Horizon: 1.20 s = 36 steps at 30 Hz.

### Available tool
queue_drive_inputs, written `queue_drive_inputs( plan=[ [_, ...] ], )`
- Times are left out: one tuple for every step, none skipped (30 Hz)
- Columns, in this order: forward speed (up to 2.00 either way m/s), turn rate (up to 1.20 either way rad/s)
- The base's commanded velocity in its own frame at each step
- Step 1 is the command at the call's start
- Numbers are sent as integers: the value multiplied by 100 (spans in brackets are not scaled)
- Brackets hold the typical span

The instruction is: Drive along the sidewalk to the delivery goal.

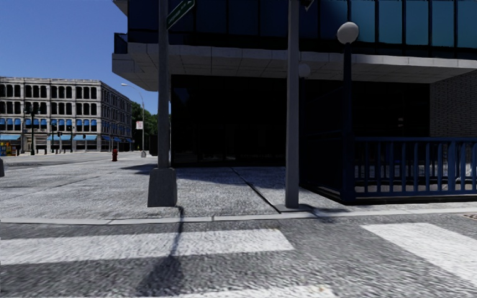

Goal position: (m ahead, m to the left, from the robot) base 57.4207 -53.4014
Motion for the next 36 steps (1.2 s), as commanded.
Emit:
queue_drive_inputs(
  plan=[
    [200, 0],
    [200, 0],
    [200, 0],
    [200, 0],
    [200, 0],
    [200, 0],
    [200, 0],
    [200, 0],
    [200, 0],
    [200, 0],
    [200, 0],
    [200, 0],
    [200, 0],
    [200, 0],
    [200, 0],
    [200, 0],
    [200, 1],
    [200, 1],
    [200, 9],
    [200, 14],
    [200, 15],
    [194, 15],
    [194, 15],
    [187, 16],
    [177, 16],
    [170, 16],
    [170, 16],
    [168, 16],
    [168, 16],
    [168, 16],
    [168, 16],
    [168, 16],
    [168, 15],
    [168, 3],
    [168, 3],
    [168, 0]
  ],
)
